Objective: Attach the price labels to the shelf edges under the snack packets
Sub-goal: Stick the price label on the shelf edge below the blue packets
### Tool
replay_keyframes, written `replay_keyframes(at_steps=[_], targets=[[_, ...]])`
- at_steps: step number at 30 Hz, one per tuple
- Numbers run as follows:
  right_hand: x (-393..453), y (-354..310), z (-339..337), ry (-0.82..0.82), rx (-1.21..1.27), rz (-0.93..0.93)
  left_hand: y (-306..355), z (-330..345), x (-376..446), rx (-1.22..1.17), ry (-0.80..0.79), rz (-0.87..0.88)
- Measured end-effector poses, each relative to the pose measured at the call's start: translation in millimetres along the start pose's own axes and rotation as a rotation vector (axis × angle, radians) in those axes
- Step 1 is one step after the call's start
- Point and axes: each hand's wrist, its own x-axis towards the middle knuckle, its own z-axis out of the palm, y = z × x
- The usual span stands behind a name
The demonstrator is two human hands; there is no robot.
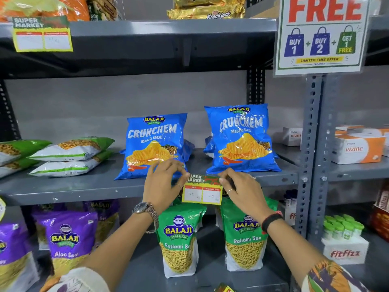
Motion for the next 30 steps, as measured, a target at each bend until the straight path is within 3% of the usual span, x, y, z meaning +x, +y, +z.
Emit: replay_keyframes(at_steps=[8,26,30], targets=[[-2.0,6.9,3.1,-0.091,-0.093,-0.083,-6.2,9.6,-34.3,0.049,-0.034,-0.041],[6.0,0.0,17.2,0.162,0.050,0.063,6.3,17.5,-25.4,0.028,0.084,-0.193],[11.3,-5.9,25.3,0.201,-0.015,0.095,12.3,21.0,-22.0,0.034,0.110,-0.269]])
